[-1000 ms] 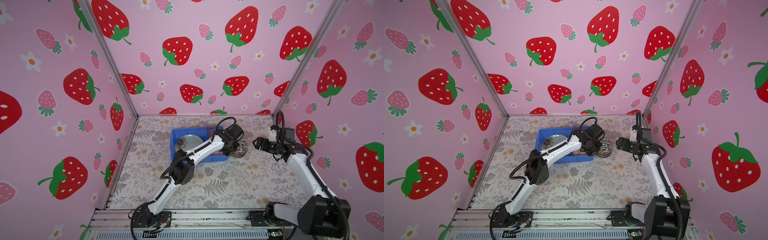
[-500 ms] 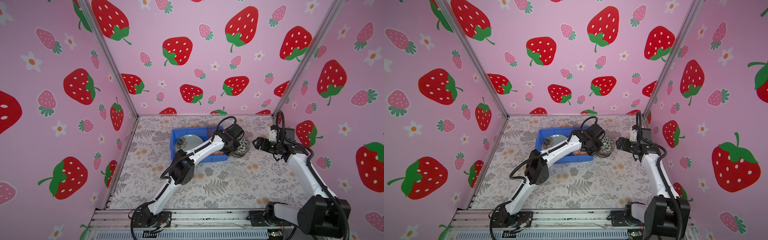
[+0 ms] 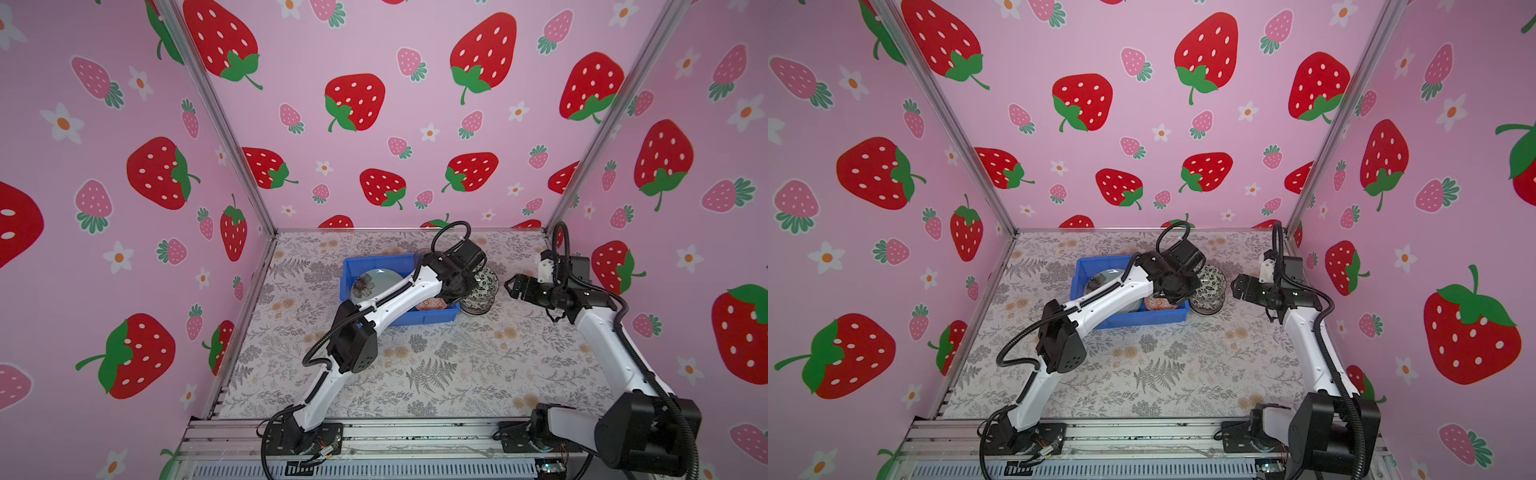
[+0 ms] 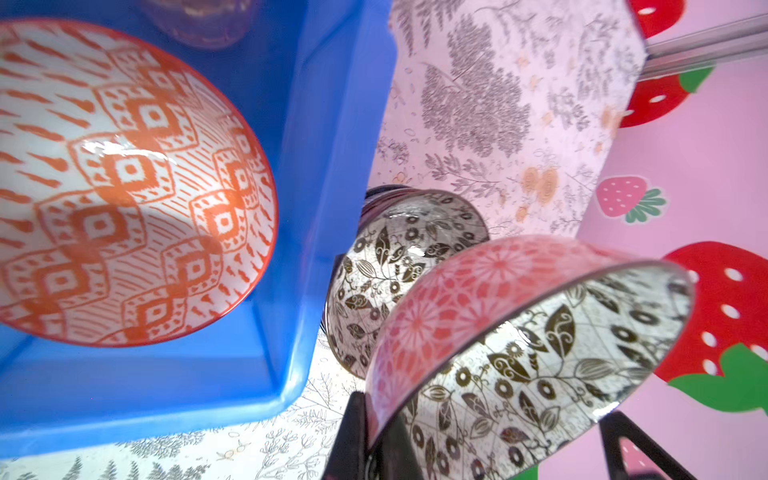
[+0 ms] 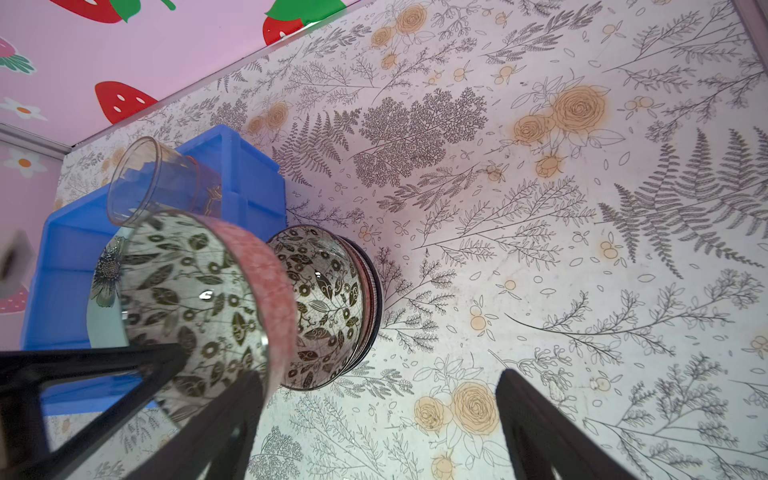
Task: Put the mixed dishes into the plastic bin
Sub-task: 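Carry the black-leaf bowl with the left gripper over the bin and lower it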
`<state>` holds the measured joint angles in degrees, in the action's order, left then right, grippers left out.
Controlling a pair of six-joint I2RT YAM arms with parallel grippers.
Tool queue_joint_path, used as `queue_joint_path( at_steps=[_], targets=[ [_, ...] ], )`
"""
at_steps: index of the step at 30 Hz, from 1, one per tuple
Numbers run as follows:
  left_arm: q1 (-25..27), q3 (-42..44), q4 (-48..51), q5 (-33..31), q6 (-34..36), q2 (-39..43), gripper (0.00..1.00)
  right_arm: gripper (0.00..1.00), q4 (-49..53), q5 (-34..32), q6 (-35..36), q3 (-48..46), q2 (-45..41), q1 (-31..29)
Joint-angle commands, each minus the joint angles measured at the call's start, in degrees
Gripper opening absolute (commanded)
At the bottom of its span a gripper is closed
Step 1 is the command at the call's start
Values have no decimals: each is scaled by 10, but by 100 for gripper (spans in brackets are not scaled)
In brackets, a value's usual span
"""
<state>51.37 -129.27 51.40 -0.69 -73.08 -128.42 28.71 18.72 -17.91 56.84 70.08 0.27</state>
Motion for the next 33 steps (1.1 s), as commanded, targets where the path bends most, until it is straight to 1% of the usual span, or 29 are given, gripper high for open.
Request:
queue_joint_path(
  at_steps=[1, 7, 13, 19, 25, 33],
  targets=[
    [0, 16, 3, -31, 43, 56, 0, 90, 20, 13, 10, 22, -17, 3],
    [-11, 94, 5, -25, 82, 124, 0, 90, 27, 31, 11, 43, -13, 0],
    [-39, 186, 1, -14, 112, 192, 0, 89, 22, 29, 6, 52, 4, -9],
    [-70, 255, 0, -12, 125, 237, 0, 89, 11, 26, -2, 53, 19, -11],
    [-101, 307, -16, 0, 133, 253, 0, 89, 11, 21, -1, 60, 36, -14],
    [-122, 307, -7, 24, 152, 218, 0, 89, 4, 19, 0, 50, 47, -14]
  ],
)
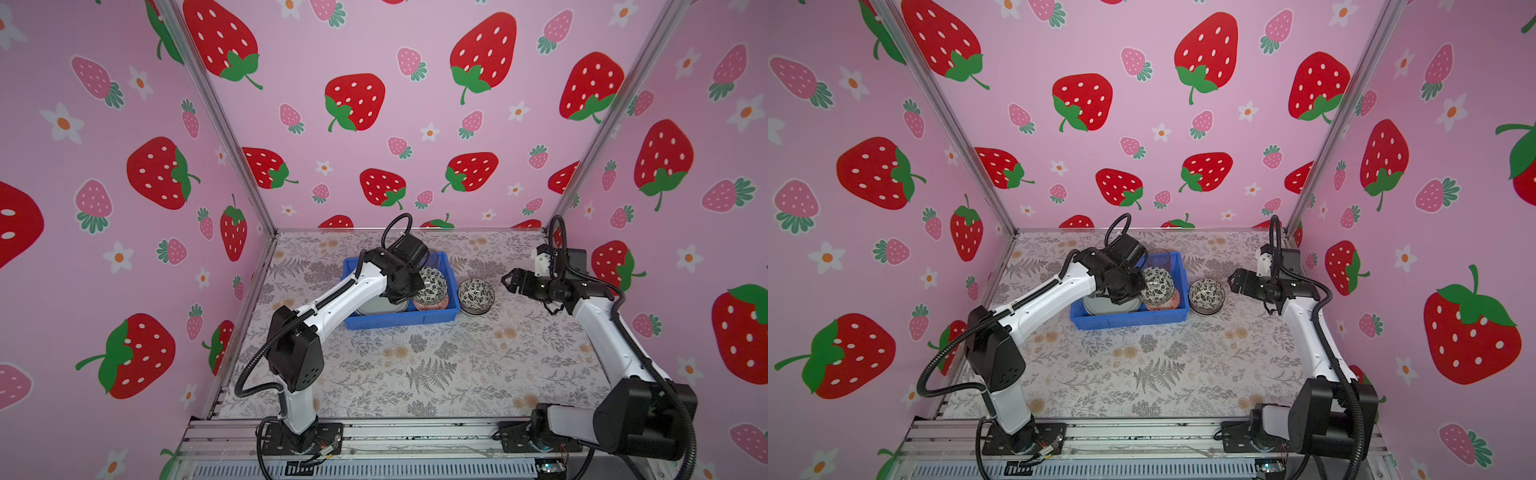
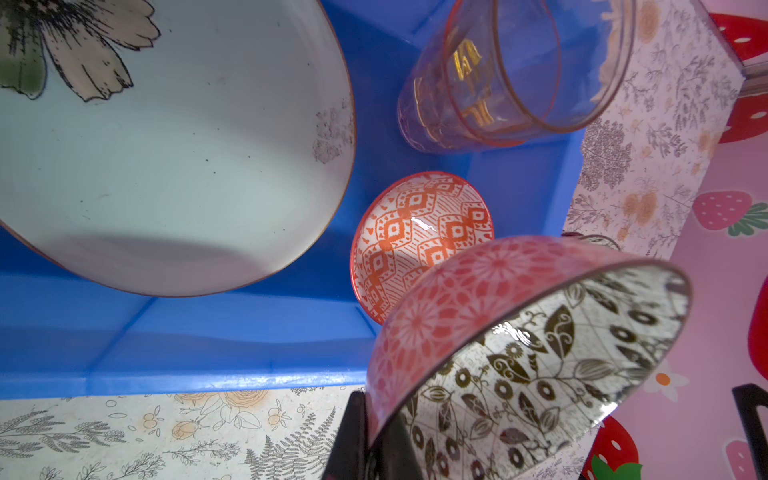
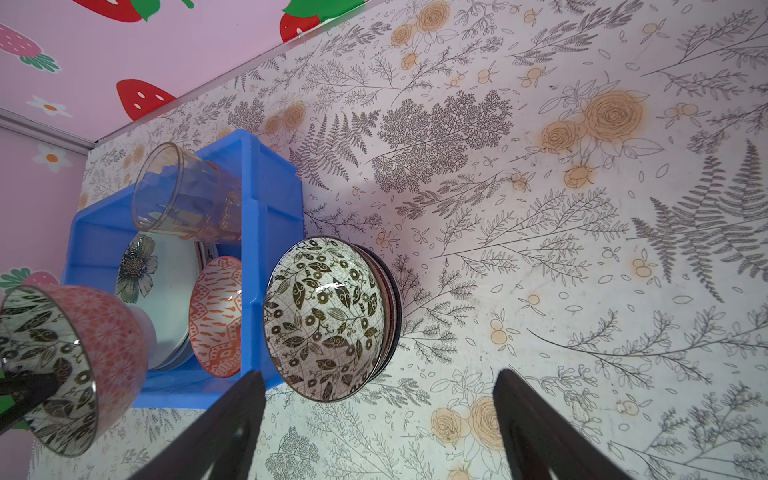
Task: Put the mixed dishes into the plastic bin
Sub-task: 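Carry the black-leaf bowl with the left gripper over the bin and lower it, then open the left gripper to release the bowl while the right gripper reaches the stack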
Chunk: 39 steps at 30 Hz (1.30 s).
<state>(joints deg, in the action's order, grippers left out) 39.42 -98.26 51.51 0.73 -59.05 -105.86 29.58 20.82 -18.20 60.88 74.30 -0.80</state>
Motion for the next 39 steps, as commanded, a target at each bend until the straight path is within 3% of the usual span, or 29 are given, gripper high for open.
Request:
queue_joint_path(
  at_steps=[1, 36, 39],
  targets=[
    [-6, -2, -12, 18, 12, -12, 0, 89, -5, -3, 5, 9, 7, -3],
    [-18, -22, -49, 96, 18, -114, 0, 89, -3, -5, 19, 4, 24, -3],
    [-18, -19, -57, 100, 17, -112, 10, 89, -3, -4, 19, 3, 25, -3]
  ],
)
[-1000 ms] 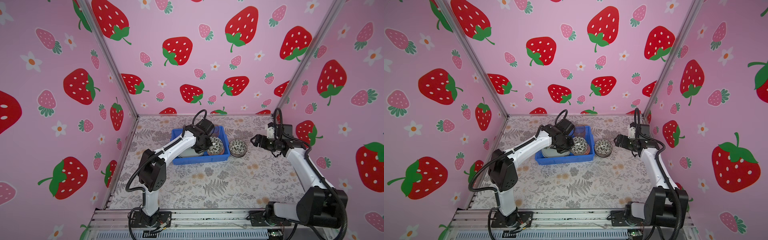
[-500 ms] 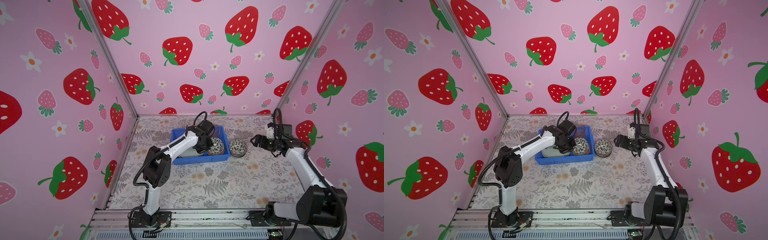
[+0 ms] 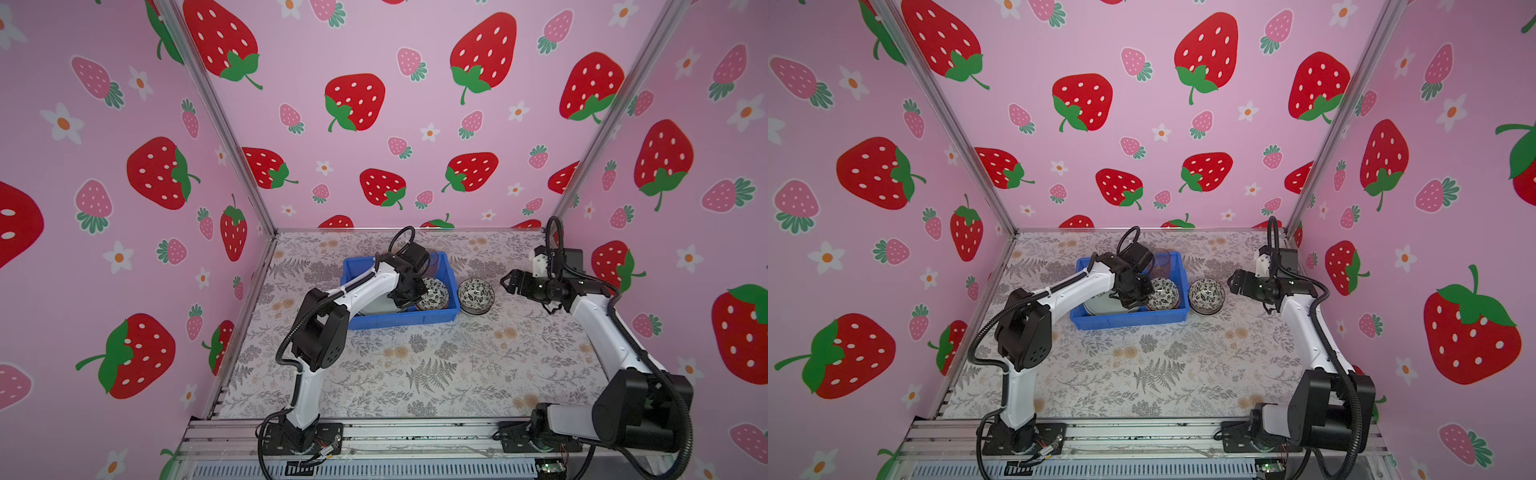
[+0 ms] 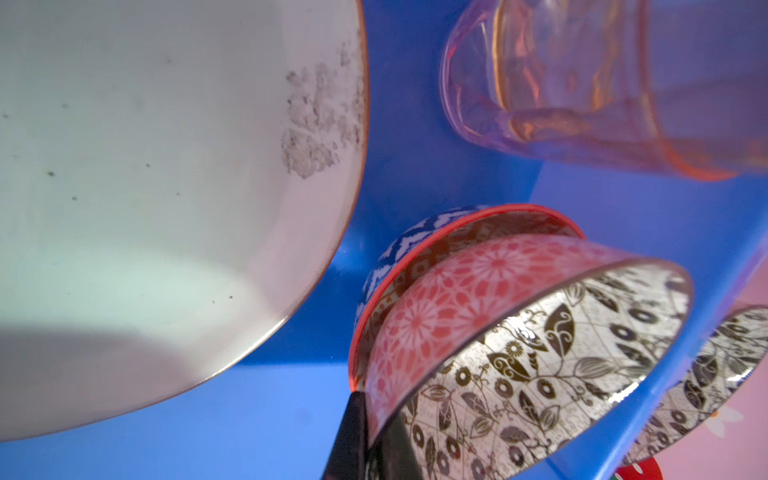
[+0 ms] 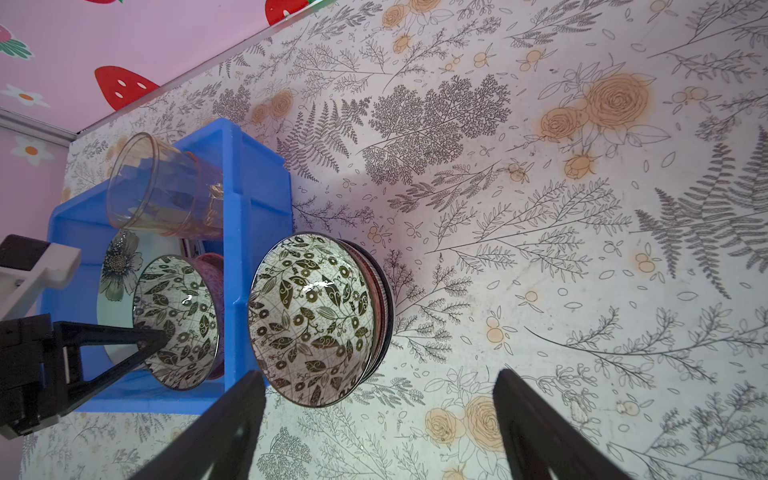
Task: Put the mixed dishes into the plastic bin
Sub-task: 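Open the left gripper to release the bowl while the right gripper reaches the stack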
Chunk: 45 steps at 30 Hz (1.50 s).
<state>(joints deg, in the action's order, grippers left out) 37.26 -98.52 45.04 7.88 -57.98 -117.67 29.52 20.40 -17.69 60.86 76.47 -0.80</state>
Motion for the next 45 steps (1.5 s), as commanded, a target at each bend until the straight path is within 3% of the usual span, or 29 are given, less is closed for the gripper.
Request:
queue_joint_path(
  at_steps=[1, 17, 23, 32, 34, 45],
  targets=[
    [3, -15, 4, 31, 7, 6, 13, 89, -3, 1, 14, 3, 4, -3],
    [4, 2, -7, 34, 2, 34, 36, 87, 6, -2, 20, -2, 8, -7],
    [5, 6, -8, 28, 8, 64, 48, 86, 16, -33, 17, 10, 32, -32],
    [6, 24, 3, 3, 42, 133, 86, 82, 33, -111, 12, 44, 95, -81],
    [5, 35, 1, 3, 51, 150, 98, 81, 32, -122, 9, 48, 109, -91],
    [-4, 87, 5, -28, 67, 194, 99, 61, 22, -150, -7, 59, 155, -124]
  ],
)
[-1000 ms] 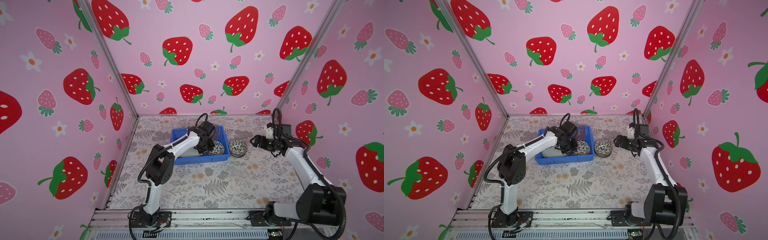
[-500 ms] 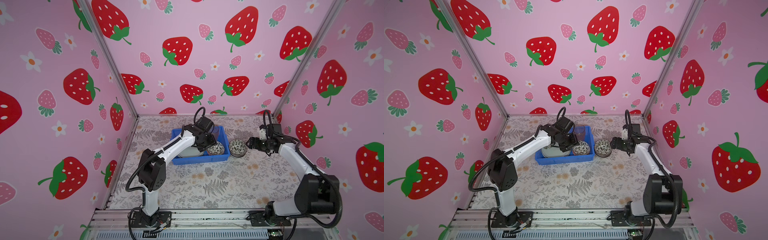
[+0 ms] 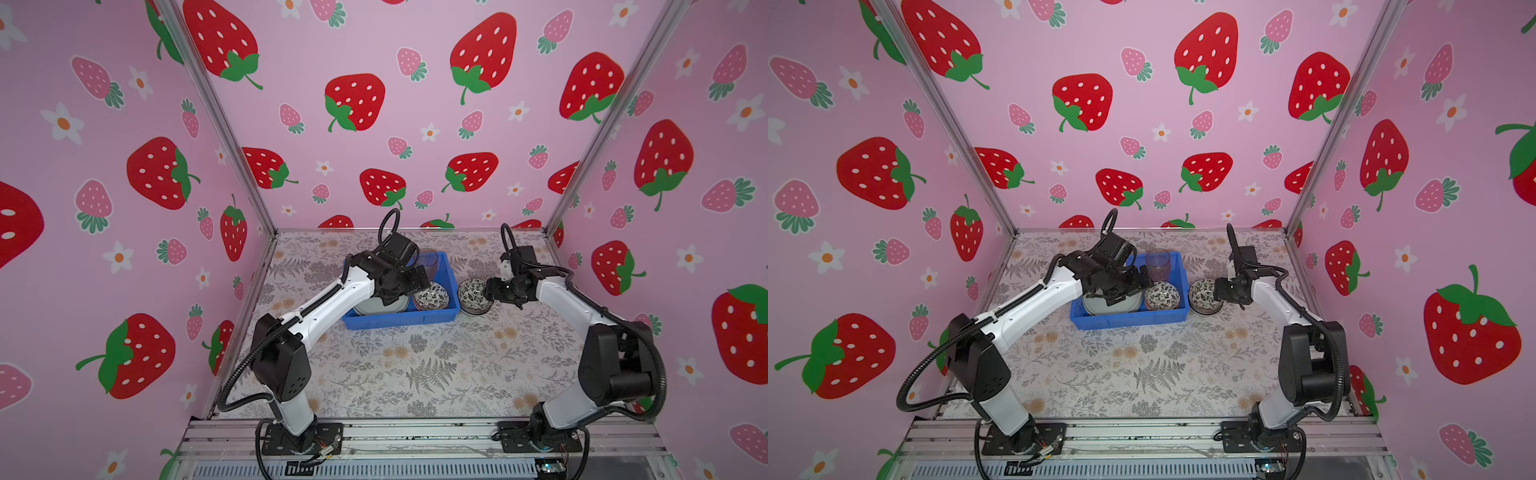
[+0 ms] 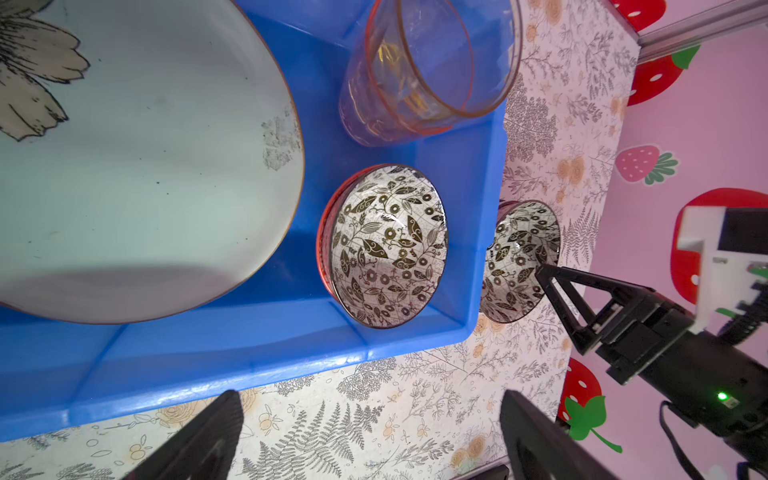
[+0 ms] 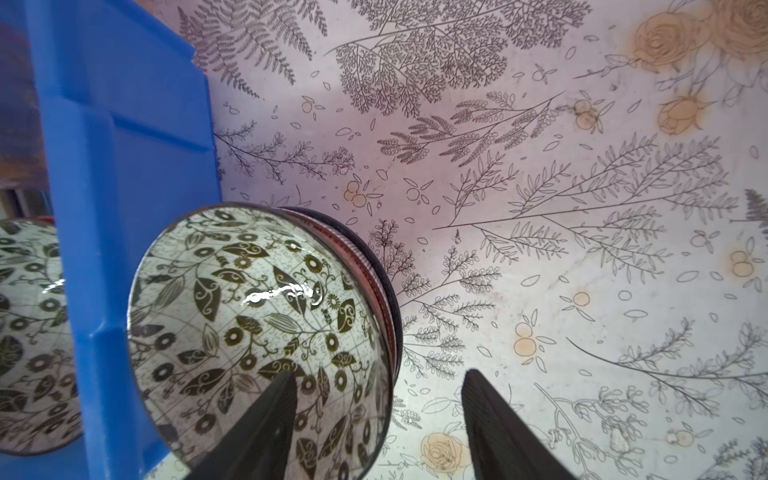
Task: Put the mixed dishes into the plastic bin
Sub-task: 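Close the right gripper on the rim of the top black-leaf bowl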
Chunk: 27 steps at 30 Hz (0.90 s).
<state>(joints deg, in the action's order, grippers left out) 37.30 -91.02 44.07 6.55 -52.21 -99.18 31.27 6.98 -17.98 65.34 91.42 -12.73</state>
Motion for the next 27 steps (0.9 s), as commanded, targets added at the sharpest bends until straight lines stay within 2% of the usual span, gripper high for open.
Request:
queue_joint_path(
  at_steps=[1, 5, 27],
  targets=[
    [-6, 15, 14, -14, 10, 11, 99, 58, 3, -17, -6, 15, 8, -6],
    [-8, 27, 11, -14, 8, 15, 99, 48, -1, -21, -10, 16, 12, -12],
    [-11, 36, 4, 4, 5, -1, 99, 21, -13, -20, -6, 11, 21, -15]
  ],
)
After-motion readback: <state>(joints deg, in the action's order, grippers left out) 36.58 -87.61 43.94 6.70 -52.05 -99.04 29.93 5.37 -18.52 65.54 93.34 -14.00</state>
